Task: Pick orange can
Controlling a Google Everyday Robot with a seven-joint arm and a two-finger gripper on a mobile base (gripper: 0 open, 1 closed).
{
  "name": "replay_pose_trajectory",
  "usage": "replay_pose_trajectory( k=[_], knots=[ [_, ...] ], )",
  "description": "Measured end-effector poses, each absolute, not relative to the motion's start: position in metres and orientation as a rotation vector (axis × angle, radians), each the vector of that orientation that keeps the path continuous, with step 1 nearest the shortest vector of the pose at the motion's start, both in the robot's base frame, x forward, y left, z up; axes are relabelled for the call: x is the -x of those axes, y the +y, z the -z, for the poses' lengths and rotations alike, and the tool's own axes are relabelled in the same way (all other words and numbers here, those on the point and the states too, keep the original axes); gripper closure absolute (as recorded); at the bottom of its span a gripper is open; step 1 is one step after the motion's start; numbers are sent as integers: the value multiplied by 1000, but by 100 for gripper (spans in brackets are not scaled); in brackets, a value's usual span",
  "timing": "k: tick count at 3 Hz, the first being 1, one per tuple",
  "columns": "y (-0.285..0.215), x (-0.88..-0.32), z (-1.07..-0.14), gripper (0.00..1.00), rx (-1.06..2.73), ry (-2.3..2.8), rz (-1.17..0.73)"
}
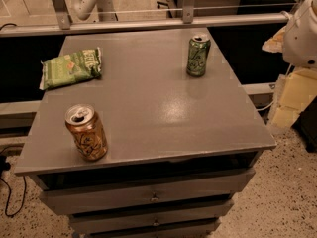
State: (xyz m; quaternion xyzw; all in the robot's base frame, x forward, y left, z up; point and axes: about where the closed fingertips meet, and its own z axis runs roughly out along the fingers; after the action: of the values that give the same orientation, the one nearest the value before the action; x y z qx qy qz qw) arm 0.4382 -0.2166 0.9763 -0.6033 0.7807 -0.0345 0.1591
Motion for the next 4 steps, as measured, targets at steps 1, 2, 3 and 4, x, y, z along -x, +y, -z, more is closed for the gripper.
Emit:
replay_pose_trajectory(
  k=[1,2,3,4],
  knots=[
    [-217,-438,-976,0,1724,2231,99],
    [-190,-445,-970,0,1718,2164,-10],
    [-111,-455,-961,0,1710,1993,-239],
    [-35,-454,-956,0,1692,1828,-433]
  ],
)
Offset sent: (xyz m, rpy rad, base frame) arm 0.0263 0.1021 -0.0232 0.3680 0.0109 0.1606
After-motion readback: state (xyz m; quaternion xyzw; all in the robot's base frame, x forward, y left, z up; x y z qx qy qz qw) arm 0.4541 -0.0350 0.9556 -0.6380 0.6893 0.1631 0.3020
